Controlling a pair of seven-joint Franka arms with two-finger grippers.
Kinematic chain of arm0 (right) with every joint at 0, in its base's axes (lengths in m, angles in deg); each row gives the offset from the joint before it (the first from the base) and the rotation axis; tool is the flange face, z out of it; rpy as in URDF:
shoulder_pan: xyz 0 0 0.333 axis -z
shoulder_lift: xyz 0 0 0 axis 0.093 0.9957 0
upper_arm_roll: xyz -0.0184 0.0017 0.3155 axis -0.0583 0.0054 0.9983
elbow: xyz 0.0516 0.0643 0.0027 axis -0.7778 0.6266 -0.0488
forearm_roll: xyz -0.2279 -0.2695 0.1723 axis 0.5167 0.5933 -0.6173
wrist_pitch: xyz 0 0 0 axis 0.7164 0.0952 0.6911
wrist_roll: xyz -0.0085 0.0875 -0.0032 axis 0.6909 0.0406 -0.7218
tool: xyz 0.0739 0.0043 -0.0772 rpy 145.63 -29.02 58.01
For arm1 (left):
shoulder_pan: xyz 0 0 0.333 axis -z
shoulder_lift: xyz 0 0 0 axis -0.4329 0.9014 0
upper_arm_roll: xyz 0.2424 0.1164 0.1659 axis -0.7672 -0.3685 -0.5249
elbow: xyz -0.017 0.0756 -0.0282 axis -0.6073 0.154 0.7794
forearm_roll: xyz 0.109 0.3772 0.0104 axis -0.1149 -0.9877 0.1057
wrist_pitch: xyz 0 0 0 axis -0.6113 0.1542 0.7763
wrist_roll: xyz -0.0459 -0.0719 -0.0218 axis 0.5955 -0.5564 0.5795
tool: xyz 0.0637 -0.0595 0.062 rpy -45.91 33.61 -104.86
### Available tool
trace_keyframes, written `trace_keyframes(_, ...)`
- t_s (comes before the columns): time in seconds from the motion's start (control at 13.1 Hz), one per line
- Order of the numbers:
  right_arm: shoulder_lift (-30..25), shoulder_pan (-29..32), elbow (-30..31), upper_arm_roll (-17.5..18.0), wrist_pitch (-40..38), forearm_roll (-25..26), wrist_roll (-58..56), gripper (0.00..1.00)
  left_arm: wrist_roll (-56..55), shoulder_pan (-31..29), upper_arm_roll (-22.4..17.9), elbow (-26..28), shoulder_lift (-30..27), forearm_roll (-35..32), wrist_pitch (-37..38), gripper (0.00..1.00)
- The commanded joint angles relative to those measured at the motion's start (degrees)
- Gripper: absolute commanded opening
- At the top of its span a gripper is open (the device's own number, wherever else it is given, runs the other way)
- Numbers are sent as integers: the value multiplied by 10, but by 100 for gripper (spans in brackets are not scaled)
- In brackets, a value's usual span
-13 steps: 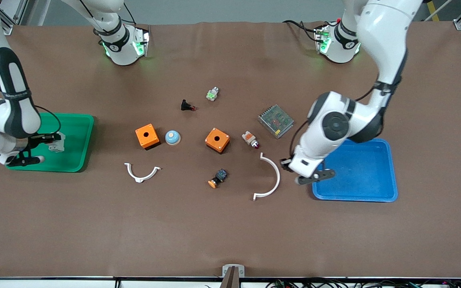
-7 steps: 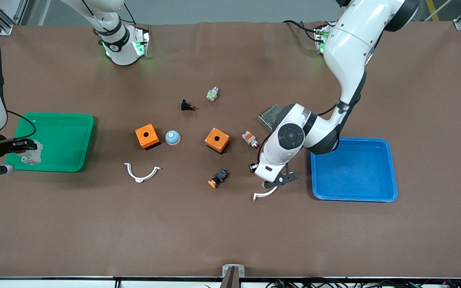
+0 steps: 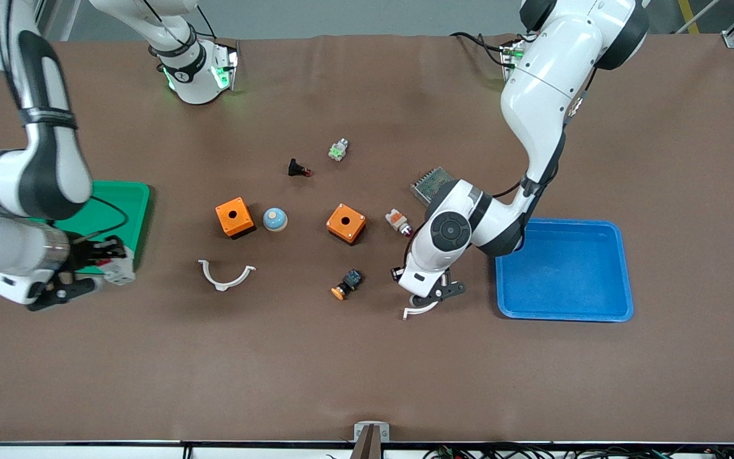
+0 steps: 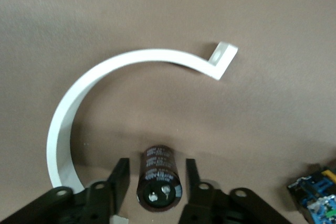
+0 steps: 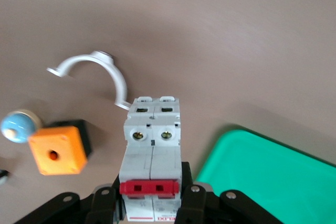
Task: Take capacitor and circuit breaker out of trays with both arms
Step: 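Lift the capacitor with the left gripper while the right gripper lifts the breaker, then carry the capacitor toward the white arc while the right gripper carries the breaker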
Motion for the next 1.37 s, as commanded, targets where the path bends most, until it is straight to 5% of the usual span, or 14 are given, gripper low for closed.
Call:
trace_keyframes(0.0,29,-60,-21,-5,10,-7,67,17,-7,0,-14,-9,-32,-13,24,100)
trace_keyframes(0.3,69,-136,-21,-5,59,-22,154,16,39,-26,-62,-4,-139,-13,106,100)
trace_keyframes(0.76,135,-231,-52,-5,79,-41,348,15,196,-121,-71,-4,-288,-42,279,100)
trace_keyframes(1.3,181,-239,-51,-5,148,-43,386,17,376,-196,-68,49,-435,-36,398,100)
